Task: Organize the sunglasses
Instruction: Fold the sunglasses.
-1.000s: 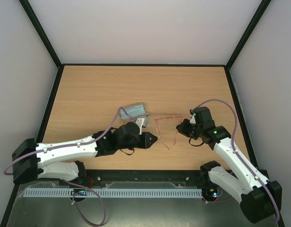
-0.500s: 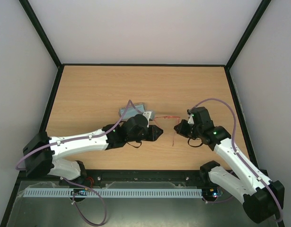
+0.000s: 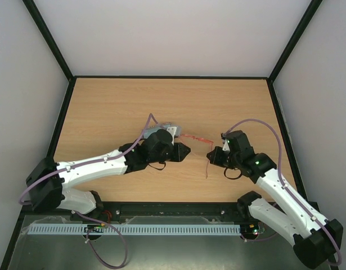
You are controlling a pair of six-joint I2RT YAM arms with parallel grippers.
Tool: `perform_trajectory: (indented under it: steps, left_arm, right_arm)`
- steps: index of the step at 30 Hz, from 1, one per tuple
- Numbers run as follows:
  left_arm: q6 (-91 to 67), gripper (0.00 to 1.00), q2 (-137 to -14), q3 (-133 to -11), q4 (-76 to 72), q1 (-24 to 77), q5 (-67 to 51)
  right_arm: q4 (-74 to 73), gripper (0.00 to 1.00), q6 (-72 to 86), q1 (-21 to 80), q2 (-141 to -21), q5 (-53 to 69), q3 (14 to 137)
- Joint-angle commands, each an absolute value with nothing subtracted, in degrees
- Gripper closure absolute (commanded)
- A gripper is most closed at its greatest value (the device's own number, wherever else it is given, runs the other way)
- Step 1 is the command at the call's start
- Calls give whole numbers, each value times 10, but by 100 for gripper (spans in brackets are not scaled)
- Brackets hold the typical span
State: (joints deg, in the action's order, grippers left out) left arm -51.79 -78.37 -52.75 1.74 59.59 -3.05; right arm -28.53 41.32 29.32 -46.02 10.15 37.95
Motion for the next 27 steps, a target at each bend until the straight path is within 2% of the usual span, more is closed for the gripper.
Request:
perform_trajectory:
  steps: [1, 15, 20, 23, 27]
  left_arm:
    - [-497, 82, -763, -542, 39, 576, -19]
    - [-501, 81, -780, -564, 10, 573, -27]
    - [-504, 73, -799, -578, -5, 585, -26]
    - [-505, 63, -798, -577, -9, 589, -25]
    - [-509, 58, -778, -576, -8, 598, -24]
  right_arm:
    - [-332, 98, 381, 300, -444, 117, 397]
    - [-338, 99, 369, 305, -456, 141, 404]
    - [-339, 99, 373, 307, -468, 134, 410]
    - [-339, 99, 376, 307, -473, 131, 413]
    - [-346, 99, 384, 307, -485, 115, 420]
